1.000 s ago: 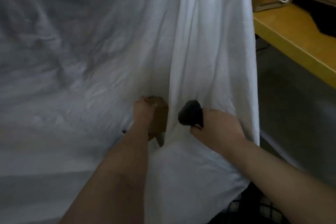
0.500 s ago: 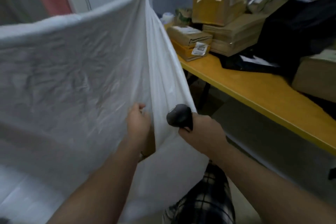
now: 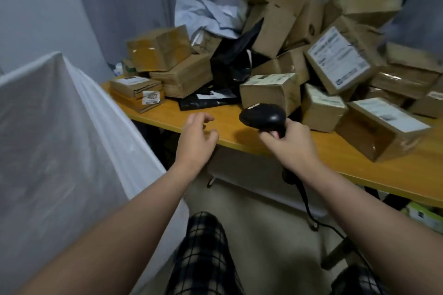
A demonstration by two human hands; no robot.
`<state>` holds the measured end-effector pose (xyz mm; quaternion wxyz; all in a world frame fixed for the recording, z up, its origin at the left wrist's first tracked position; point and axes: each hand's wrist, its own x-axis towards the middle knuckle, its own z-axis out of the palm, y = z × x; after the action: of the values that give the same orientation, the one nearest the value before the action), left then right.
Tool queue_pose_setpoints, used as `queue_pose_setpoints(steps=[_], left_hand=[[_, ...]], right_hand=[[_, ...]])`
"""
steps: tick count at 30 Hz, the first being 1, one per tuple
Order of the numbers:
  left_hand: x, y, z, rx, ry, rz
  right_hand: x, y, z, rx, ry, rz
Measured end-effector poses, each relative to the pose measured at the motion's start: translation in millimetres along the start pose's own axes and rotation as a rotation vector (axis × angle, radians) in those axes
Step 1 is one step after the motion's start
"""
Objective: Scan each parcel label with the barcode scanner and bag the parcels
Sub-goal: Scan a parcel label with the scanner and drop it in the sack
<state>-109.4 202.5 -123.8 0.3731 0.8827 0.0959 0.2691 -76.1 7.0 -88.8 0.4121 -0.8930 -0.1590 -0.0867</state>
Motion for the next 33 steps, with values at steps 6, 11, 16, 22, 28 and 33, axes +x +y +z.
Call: queue_pose_setpoints(steps=[6, 11, 16, 22, 28, 33], left_hand=[[37.7, 53.5, 63.0, 0.093, -0.155, 0.086], [85.0, 89.1, 100.1, 0.193, -0.115, 0.072], [119.9, 95.8, 115.6, 0.41, -0.16, 0.309], [100.0, 70.1, 94.3, 0.337, -0.236, 0.401], [74.5, 41.1, 48.5, 0.253, -0.289, 0.484], [73.7, 56.9, 44.1, 0.231, -0.193, 0.209]], right_hand=[[9.5, 47.4, -42.7, 0.075, 0.186, 0.099], [21.9, 62.6, -61.7, 0.154, 0.281, 0.143], [35.6, 69.3, -69.8, 0.241, 0.322, 0.127], [40.2, 75.2, -66.2, 0.445, 0.286, 0.124], [46.0, 55.6, -53.3, 0.717, 0.087, 0.157], [49.0, 43.3, -35.6, 0.599, 0.066, 0.161]])
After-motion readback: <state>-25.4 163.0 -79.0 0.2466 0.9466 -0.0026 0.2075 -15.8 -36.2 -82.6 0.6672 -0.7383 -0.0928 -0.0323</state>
